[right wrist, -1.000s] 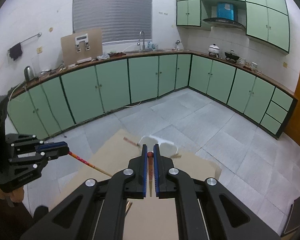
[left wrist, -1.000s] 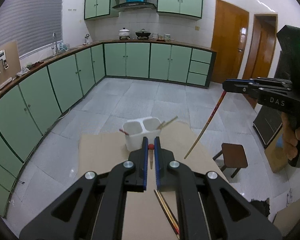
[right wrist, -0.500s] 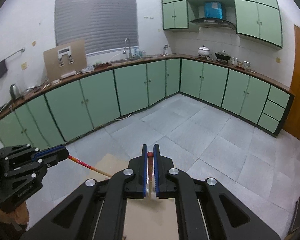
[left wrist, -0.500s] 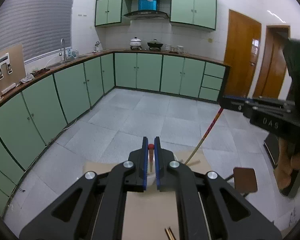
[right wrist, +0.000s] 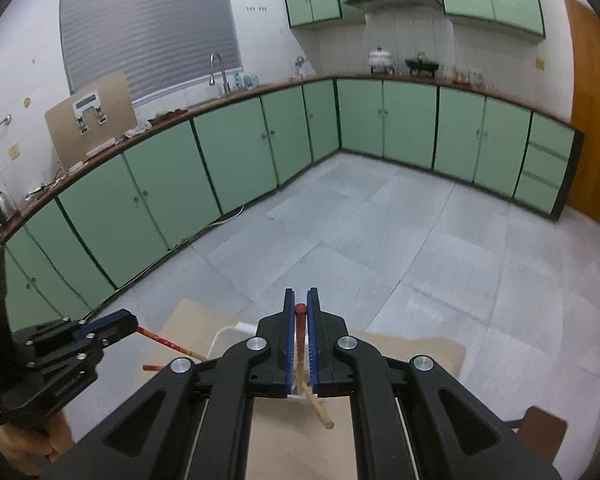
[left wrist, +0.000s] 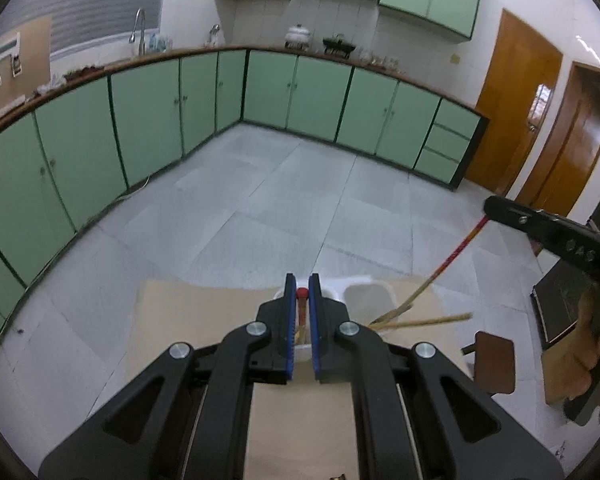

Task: Organize utensils
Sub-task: 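Open both tools to drop the chopsticks into the white holder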

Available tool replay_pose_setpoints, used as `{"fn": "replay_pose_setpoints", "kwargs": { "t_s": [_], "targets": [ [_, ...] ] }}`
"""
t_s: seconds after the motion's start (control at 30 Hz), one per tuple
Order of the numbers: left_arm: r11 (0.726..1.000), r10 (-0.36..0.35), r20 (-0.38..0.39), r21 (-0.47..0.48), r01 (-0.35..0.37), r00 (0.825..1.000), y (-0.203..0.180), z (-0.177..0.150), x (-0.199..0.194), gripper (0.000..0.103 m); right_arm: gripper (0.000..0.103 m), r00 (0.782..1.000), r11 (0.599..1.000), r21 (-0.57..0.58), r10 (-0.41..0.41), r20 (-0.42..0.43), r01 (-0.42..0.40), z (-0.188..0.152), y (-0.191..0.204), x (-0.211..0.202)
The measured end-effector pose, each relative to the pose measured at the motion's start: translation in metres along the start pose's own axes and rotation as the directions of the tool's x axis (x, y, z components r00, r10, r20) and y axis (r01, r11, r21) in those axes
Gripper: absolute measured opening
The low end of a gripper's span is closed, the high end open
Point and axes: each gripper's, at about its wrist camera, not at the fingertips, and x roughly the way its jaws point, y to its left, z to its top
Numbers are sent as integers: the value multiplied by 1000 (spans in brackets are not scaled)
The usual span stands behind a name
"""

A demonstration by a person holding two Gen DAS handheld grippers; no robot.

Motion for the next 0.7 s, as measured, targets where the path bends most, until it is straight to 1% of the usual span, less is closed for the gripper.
{"fn": "replay_pose_setpoints", "kwargs": {
  "t_s": [0.03,0.07,0.1,0.13,0.23,0.27,0.33,0.4,0.5,0.53,0.57,0.63,0.67,0.7],
  "targets": [
    [1000,7,-4,0,-7,1000,3,-3,2,17,9,1000,1000,4,0,-4,0,-3,-2,1],
    [1000,17,-1,4,-17,1000,5,-6,1,31,17,1000,1000,6,-3,-6,3,-5,-4,1],
    [1000,25,7,6,-25,1000,7,-7,-2,37,19,1000,1000,7,-12,-1,12,-9,-8,0],
    [999,32,20,6,-32,999,10,-7,-7,41,21,1000,1000,7,-17,6,17,-11,-10,-4],
    [1000,19,59,-12,-18,998,20,-11,-33,42,21,1000,1000,22,-7,28,6,-19,-16,-22],
    [1000,21,76,-14,-20,997,23,-13,-43,47,21,999,1000,23,-11,46,10,-23,-18,-31],
    [1000,28,117,-6,-28,993,24,-24,-65,53,21,997,1000,17,-10,73,9,-32,-19,-49],
    [1000,13,142,6,-14,990,22,-42,-86,55,21,994,1000,-14,-15,109,16,-55,-19,-73],
    [1000,5,187,25,-9,982,23,-85,-118,62,21,989,998,-54,-14,150,22,-95,-10,-102],
    [1000,8,207,22,-13,978,25,-105,-129,69,21,985,996,-77,-20,171,33,-120,-4,-116],
    [1000,11,226,21,-16,974,24,-123,-137,72,24,981,995,-92,-21,192,39,-146,1,-128],
    [998,38,273,39,-50,961,22,-174,-155,77,27,979,991,-127,-26,204,52,-196,13,-143],
    [997,44,282,46,-59,958,19,-195,-160,78,30,977,989,-139,-28,212,59,-229,21,-150],
    [997,40,284,51,-57,958,17,-225,-165,78,32,978,988,-144,-33,204,63,-263,29,-153]
  ]
}}
